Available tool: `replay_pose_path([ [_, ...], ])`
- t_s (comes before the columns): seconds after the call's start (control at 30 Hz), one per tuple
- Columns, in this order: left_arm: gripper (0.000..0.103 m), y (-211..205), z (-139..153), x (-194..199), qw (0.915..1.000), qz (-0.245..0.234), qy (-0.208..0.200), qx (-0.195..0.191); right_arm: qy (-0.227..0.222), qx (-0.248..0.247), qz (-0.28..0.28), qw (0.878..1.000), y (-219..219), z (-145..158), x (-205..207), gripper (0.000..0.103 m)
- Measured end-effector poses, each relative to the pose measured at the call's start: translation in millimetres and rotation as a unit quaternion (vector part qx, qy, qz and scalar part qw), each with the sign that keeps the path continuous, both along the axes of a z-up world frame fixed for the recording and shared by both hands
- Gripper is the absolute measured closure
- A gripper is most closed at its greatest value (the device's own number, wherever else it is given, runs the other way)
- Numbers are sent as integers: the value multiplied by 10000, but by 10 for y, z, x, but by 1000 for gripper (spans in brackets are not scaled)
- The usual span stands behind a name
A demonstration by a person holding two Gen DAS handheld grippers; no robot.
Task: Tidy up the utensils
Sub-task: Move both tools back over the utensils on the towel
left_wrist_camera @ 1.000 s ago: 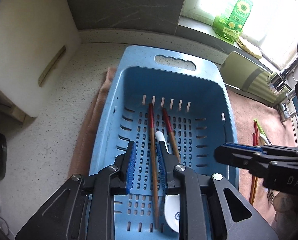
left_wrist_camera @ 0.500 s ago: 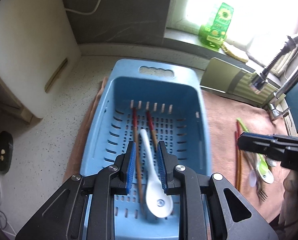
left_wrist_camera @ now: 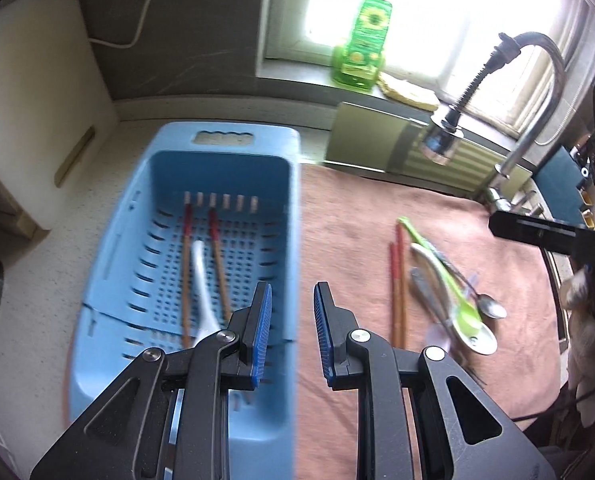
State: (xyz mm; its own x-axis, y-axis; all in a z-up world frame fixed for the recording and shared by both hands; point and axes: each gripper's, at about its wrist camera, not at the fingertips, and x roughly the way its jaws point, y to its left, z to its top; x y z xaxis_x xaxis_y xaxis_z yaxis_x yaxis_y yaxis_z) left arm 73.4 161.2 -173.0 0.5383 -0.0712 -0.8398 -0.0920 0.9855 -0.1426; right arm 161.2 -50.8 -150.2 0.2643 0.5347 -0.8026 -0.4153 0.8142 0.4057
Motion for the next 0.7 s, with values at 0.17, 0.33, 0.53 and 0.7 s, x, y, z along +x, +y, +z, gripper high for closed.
replay_pose_path([
  [0.17, 83, -301, 43, -58, 9999, -117, -75, 51, -55, -186, -126, 9997, -344, 20, -2, 44],
  [0.33, 70, -606, 96, -115, 9992, -286, -176, 206, 4, -198, -251, 9995, -625, 16, 9, 44],
  [0.53, 69, -815, 73, -143, 9987, -404, -132, 278, 216, -171, -291, 9992, -810, -38, 61, 44],
  [0.7, 62, -799, -4, -137, 9991, -315, -9, 294, 400, 51, -216, 9990, -854, -46, 100, 44],
])
